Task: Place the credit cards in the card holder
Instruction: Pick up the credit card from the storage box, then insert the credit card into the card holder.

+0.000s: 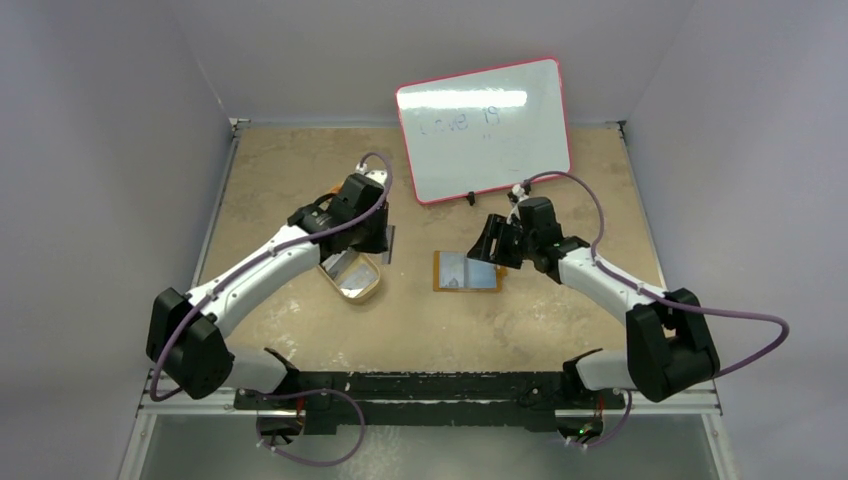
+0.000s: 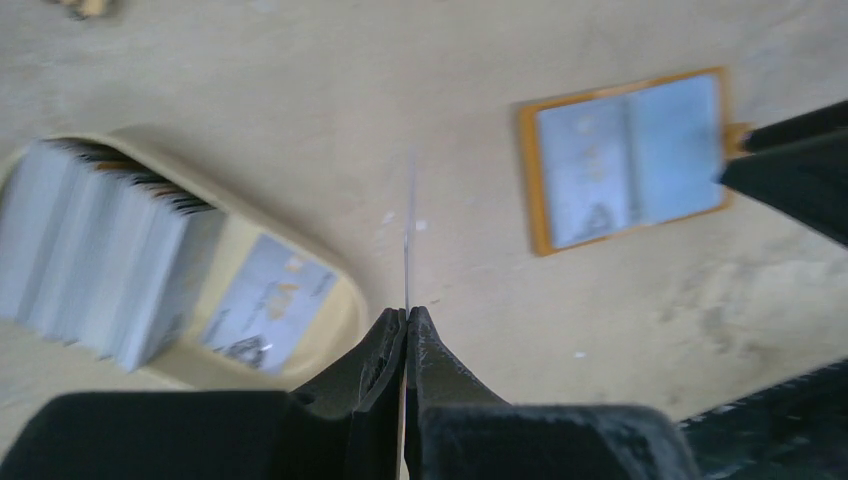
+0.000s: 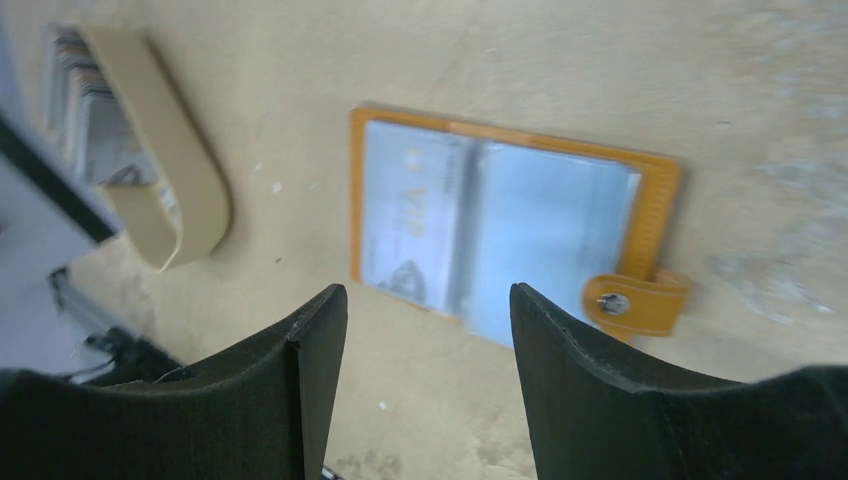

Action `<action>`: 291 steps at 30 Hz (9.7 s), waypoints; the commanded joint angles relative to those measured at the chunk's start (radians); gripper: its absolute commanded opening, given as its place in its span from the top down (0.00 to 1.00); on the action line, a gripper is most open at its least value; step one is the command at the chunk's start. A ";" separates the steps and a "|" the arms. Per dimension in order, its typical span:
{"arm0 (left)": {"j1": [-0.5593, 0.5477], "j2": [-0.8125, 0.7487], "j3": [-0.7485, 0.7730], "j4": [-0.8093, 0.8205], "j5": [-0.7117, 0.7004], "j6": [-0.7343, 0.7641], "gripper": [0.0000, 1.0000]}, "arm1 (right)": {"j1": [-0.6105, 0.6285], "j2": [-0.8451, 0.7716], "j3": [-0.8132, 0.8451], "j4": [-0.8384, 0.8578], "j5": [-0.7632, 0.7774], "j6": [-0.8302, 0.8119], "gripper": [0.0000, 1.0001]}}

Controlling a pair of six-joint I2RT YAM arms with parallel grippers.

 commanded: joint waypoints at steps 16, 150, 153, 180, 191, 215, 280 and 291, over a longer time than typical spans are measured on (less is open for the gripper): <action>-0.029 0.123 -0.327 0.970 0.503 -0.657 1.00 | -0.124 0.128 0.001 0.003 0.153 -0.058 0.34; -0.020 0.630 0.057 0.587 0.544 -0.327 1.00 | -0.123 0.206 -0.085 0.143 0.001 -0.119 0.77; -0.019 0.633 0.064 0.555 0.586 -0.276 1.00 | -0.123 0.206 -0.084 0.139 0.003 -0.121 0.77; -0.007 0.708 0.238 0.313 0.583 0.014 1.00 | -0.122 0.212 -0.067 0.132 -0.006 -0.126 0.77; -0.009 0.614 0.060 0.625 0.605 -0.213 1.00 | -0.122 0.212 -0.069 0.133 -0.010 -0.125 0.77; -0.033 0.519 -0.112 0.846 0.456 -0.354 1.00 | -0.123 0.210 -0.085 0.167 -0.049 -0.091 0.78; -0.118 0.438 -0.084 0.705 0.265 -0.392 0.66 | -0.069 0.197 -0.107 0.236 -0.081 -0.028 0.76; -0.120 0.409 -0.051 0.637 0.206 -0.338 0.64 | -0.066 0.201 -0.113 0.240 -0.076 -0.028 0.76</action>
